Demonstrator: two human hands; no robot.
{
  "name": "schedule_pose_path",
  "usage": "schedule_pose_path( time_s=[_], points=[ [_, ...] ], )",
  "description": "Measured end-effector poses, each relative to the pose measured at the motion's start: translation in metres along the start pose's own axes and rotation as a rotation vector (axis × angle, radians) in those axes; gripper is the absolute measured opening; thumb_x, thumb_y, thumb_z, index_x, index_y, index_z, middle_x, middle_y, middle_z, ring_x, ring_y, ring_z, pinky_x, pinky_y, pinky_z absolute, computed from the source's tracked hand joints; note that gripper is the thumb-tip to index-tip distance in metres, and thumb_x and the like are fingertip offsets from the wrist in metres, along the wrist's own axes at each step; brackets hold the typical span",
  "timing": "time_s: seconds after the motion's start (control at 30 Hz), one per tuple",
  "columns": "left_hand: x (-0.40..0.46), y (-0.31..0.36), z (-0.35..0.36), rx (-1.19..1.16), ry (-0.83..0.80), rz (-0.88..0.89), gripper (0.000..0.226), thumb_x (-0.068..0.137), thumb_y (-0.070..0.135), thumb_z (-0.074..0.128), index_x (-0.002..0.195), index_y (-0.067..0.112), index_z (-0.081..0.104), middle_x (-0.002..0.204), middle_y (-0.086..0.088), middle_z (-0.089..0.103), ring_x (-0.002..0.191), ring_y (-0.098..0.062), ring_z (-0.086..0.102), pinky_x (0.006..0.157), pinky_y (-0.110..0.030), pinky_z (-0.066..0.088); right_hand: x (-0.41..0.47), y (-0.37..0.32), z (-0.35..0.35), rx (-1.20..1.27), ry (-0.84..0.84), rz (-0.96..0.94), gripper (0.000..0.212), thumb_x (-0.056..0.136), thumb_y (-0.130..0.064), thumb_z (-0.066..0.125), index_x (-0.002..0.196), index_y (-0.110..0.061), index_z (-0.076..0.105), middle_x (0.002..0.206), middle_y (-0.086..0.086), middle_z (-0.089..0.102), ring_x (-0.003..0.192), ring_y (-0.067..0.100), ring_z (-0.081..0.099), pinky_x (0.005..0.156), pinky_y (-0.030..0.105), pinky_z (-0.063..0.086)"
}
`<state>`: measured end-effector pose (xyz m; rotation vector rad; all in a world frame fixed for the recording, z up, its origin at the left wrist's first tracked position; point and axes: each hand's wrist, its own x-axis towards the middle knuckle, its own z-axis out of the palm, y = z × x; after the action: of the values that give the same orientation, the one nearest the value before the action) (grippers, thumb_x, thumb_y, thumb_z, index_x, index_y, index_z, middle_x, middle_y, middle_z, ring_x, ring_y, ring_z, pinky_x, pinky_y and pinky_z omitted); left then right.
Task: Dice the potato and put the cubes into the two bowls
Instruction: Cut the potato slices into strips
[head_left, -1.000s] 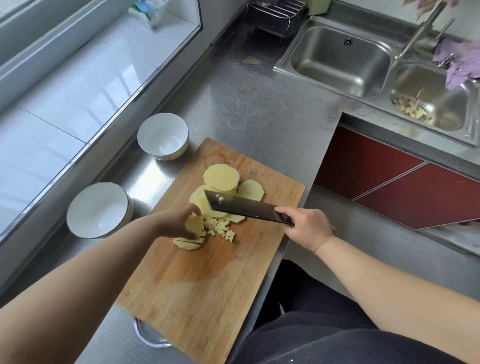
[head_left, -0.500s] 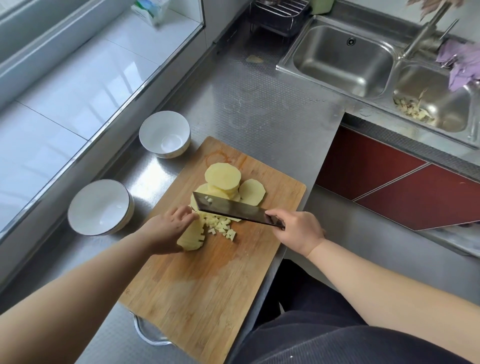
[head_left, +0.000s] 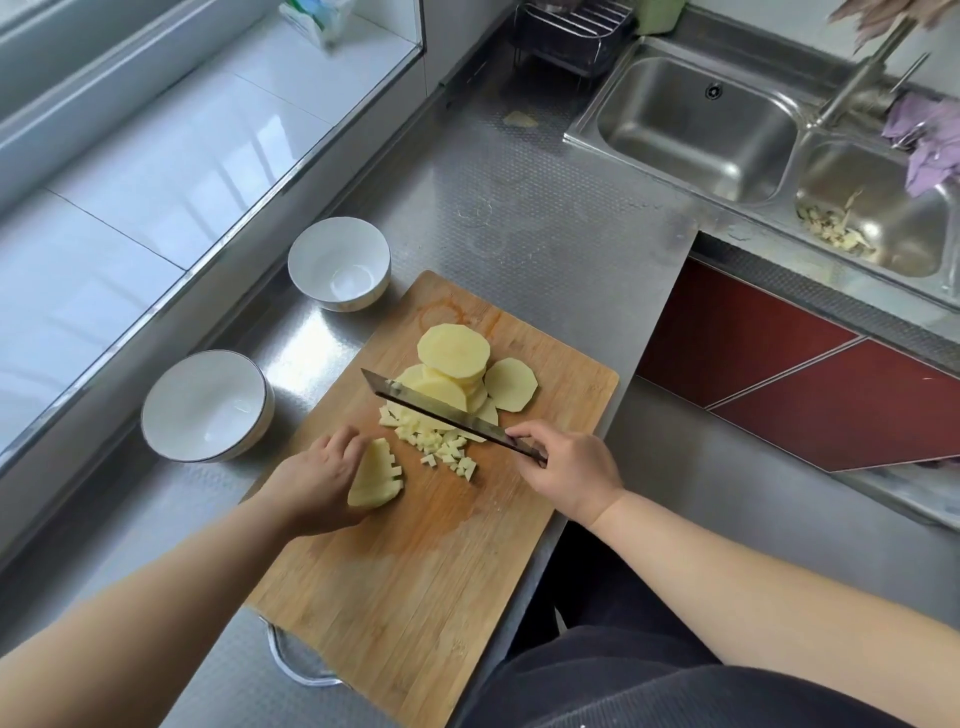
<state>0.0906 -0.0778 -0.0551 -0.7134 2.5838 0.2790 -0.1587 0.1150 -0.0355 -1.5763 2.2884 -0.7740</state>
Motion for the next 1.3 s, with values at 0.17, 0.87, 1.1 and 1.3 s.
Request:
schedule_pose_path(
  time_s=[0.17, 0.87, 1.1, 1.3],
  points=[
    [0.0, 0.012, -0.003, 0.034, -0.062, -0.093, 0.095, 0.078, 0.066, 0.059, 0.148, 0.015, 0.022, 0.144, -0.003, 0.028, 0.103, -0.018, 0.056, 0.074, -0.025, 0.054, 0.003, -0.016, 0.0, 0.087, -0.209, 0.156, 0.021, 0.092, -0.038, 0.059, 0.109, -0.026, 0.066, 0.08, -0.002, 0.071, 0.074, 0.02, 0.066, 0.061, 0.038, 0.053],
    [0.006, 0.04, 0.017, -0.12, 0.066, -0.432, 0.106, 0.068, 0.09, 0.033, 0.142, 0.014, 0.031, 0.139, -0.006, 0.038, 0.123, -0.025, 0.041, 0.092, -0.034, 0.045, 0.016, -0.062, 0.011, 0.054, -0.545, 0.377, 0.027, 0.097, -0.033, 0.044, 0.118, -0.023, 0.057, 0.1, 0.0, 0.067, 0.081, 0.022, 0.054, 0.061, 0.029, 0.038],
    [0.006, 0.05, 0.025, -0.201, 0.227, -0.413, 0.081, 0.088, 0.071, 0.037, 0.15, 0.019, 0.026, 0.144, -0.006, 0.038, 0.131, -0.026, 0.036, 0.107, -0.039, 0.032, 0.021, -0.065, 0.011, 0.034, -0.554, 0.38, 0.027, 0.097, -0.034, 0.043, 0.118, -0.023, 0.056, 0.101, 0.002, 0.067, 0.08, 0.023, 0.054, 0.061, 0.03, 0.039],
    [0.01, 0.043, 0.022, -0.189, 0.324, -0.411, 0.066, 0.088, 0.06, 0.051, 0.136, 0.015, 0.046, 0.127, -0.008, 0.051, 0.113, -0.028, 0.05, 0.092, -0.039, 0.043, 0.022, -0.07, 0.01, 0.025, -0.572, 0.374, 0.026, 0.098, -0.035, 0.043, 0.118, -0.025, 0.055, 0.102, 0.0, 0.067, 0.084, 0.023, 0.06, 0.062, 0.029, 0.043]
  ],
)
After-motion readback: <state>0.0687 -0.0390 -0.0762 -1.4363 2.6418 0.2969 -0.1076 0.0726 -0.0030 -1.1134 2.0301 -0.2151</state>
